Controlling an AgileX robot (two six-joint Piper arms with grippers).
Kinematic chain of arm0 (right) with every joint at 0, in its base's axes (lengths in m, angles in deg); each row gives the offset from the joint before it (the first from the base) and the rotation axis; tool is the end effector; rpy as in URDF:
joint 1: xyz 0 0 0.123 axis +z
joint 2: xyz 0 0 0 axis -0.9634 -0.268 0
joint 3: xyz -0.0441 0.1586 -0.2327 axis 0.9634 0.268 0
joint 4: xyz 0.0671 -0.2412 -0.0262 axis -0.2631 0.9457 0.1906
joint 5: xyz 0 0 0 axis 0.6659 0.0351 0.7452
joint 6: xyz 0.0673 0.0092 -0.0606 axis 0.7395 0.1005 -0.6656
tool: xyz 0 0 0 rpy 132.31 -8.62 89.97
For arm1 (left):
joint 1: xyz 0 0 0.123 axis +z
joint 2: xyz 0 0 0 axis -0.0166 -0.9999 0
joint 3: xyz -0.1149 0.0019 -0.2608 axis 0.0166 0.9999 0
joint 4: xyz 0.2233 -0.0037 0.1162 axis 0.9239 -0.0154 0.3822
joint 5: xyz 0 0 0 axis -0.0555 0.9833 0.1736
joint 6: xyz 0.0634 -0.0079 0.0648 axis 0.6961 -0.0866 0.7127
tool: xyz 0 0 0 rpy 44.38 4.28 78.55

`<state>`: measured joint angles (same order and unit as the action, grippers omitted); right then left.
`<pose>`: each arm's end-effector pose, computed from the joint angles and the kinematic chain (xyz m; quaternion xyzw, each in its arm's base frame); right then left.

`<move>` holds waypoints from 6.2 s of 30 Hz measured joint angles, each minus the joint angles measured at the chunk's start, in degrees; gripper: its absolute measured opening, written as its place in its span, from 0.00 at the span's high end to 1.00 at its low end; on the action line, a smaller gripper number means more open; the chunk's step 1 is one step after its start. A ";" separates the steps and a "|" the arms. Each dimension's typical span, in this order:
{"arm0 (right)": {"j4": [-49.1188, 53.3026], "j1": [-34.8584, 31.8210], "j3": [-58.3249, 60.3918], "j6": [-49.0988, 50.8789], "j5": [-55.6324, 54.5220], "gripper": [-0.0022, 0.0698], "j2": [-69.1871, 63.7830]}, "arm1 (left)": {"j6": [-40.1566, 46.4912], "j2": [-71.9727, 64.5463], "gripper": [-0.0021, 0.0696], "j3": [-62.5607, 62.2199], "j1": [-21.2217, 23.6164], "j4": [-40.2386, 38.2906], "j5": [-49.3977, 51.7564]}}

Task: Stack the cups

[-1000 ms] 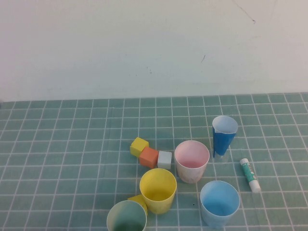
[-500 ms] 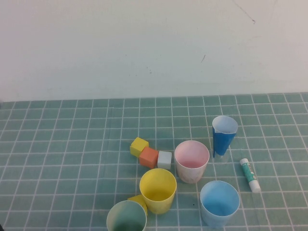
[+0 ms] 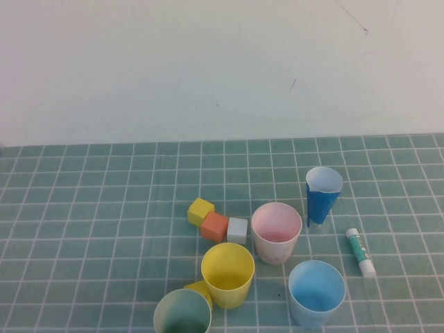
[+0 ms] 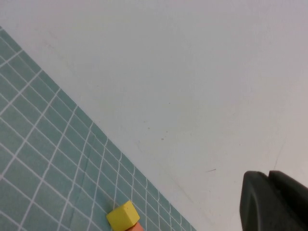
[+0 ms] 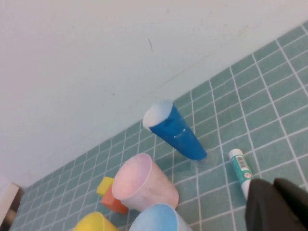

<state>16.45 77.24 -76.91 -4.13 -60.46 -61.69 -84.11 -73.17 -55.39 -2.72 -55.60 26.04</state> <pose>0.0534 0.0167 0.1828 0.1711 0.7442 0.2700 0.5865 0.0558 -0.0065 0.2045 -0.3115 0.6146 -0.3876 0.6124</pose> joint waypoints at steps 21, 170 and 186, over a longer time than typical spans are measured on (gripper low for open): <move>1.09 0.00 0.00 -8.28 0.47 0.95 0.00 | 14.85 -23.22 0.97 -27.95 -0.11 22.23 36.16; 29.40 25.46 -97.87 -35.37 53.73 0.97 -108.40 | 21.83 -44.11 0.97 -39.10 -25.47 44.15 29.88; 27.90 26.54 -102.08 -23.21 51.23 0.33 -123.19 | 21.71 -44.11 0.97 -37.07 -25.47 45.36 29.03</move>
<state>44.35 103.78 -178.98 -27.34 -9.23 -184.88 -62.40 -117.28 -92.45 -28.19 -10.24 55.07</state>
